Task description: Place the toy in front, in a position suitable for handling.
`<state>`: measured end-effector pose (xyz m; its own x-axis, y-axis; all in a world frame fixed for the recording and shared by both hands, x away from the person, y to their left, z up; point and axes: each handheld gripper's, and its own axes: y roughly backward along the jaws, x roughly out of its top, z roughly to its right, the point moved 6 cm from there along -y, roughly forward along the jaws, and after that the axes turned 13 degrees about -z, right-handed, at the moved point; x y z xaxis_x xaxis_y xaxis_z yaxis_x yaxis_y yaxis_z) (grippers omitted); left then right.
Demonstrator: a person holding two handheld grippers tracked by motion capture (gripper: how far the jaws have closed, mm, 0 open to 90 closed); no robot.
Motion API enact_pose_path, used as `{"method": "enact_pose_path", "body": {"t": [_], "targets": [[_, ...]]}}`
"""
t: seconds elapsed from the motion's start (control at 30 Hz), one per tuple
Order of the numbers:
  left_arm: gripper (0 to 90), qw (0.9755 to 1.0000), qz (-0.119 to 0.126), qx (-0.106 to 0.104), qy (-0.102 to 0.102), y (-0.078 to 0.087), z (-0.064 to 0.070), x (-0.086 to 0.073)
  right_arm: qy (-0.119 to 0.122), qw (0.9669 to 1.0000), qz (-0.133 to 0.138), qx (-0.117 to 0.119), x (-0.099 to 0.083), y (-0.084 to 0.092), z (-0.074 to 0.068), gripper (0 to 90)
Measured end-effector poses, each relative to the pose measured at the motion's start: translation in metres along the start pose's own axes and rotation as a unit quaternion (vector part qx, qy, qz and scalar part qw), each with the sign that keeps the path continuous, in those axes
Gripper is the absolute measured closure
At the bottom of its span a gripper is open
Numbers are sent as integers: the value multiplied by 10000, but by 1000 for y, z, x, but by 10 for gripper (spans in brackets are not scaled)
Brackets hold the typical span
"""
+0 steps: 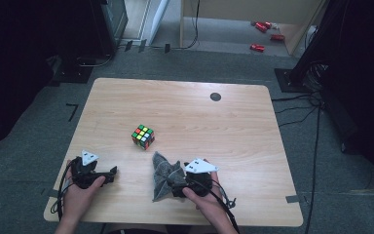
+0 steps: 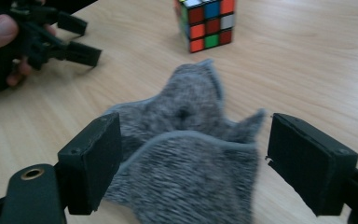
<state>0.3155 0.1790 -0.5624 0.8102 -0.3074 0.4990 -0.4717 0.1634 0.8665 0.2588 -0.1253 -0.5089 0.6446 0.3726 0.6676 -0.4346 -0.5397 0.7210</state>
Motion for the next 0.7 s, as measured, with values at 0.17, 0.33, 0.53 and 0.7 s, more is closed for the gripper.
{"method": "enact_pose_path", "body": {"t": [0.17,0.33,0.53,0.7], "targets": [[0,10000,1,1,-1,0,0,0,87,9998,-128,88,-1,-12,-13,196],[0,10000,1,2,1,0,0,0,113,9995,-286,39,-7,-22,-15,226],[0,10000,-1,42,69,0,2,1,242,9990,-347,-165,-18,-35,-15,292],[0,10000,-61,37,51,-1,4,2,279,9980,-463,-342,-22,-39,-10,363]]}}
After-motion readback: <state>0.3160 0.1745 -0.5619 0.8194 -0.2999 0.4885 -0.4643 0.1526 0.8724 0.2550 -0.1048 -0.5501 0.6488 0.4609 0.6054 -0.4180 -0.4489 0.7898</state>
